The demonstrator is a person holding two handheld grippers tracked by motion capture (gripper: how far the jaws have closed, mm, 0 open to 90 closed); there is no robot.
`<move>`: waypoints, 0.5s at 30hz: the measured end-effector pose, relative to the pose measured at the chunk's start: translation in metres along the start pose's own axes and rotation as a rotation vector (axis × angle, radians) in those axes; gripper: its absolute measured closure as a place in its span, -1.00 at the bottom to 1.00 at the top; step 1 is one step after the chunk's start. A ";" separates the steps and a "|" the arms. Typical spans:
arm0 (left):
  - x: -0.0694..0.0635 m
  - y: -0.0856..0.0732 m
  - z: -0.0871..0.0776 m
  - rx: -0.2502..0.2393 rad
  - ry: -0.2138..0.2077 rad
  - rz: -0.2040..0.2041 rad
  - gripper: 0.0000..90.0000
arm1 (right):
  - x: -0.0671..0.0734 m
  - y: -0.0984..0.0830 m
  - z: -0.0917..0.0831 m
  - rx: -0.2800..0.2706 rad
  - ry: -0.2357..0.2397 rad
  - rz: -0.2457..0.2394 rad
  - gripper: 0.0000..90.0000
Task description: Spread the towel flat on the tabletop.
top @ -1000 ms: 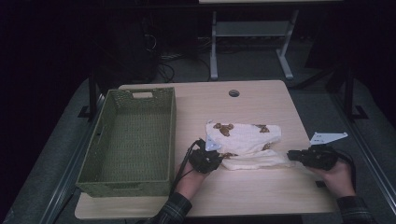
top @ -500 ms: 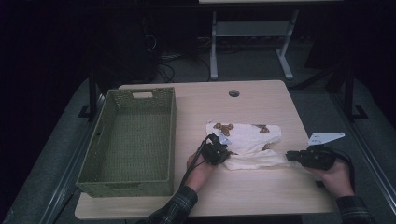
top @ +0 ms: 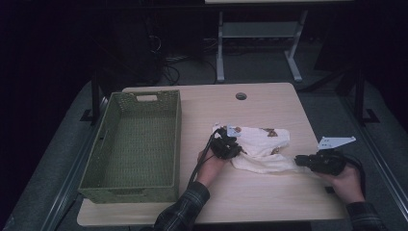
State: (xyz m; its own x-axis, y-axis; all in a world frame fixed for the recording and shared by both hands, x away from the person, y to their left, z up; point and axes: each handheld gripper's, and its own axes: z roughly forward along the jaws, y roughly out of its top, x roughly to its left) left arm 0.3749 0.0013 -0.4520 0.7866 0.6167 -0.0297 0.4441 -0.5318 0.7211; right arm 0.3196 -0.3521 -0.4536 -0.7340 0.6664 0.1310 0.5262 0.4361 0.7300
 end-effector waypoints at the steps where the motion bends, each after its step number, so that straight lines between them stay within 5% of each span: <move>1: -0.002 0.000 -0.007 -0.013 -0.002 0.000 0.71 | 0.000 0.000 0.000 0.000 0.001 0.000 0.74; 5: -0.011 -0.007 -0.032 -0.032 0.016 -0.007 0.71 | 0.000 0.000 0.001 0.004 0.004 -0.006 0.75; 9: -0.018 -0.023 -0.044 0.048 0.058 0.014 0.78 | 0.001 0.001 0.001 0.003 0.002 -0.011 0.75; 11: -0.018 -0.031 -0.043 0.087 0.066 0.015 0.84 | 0.002 0.001 0.001 0.003 0.000 -0.013 0.75; 15: -0.014 -0.027 -0.030 0.087 0.056 0.026 0.91 | 0.002 0.001 0.002 0.006 0.001 -0.011 0.75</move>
State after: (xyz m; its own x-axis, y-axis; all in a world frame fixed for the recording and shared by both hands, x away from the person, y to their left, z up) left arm 0.3387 0.0243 -0.4503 0.7741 0.6324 0.0283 0.4617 -0.5946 0.6583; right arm 0.3199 -0.3493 -0.4539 -0.7405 0.6606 0.1234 0.5202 0.4471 0.7277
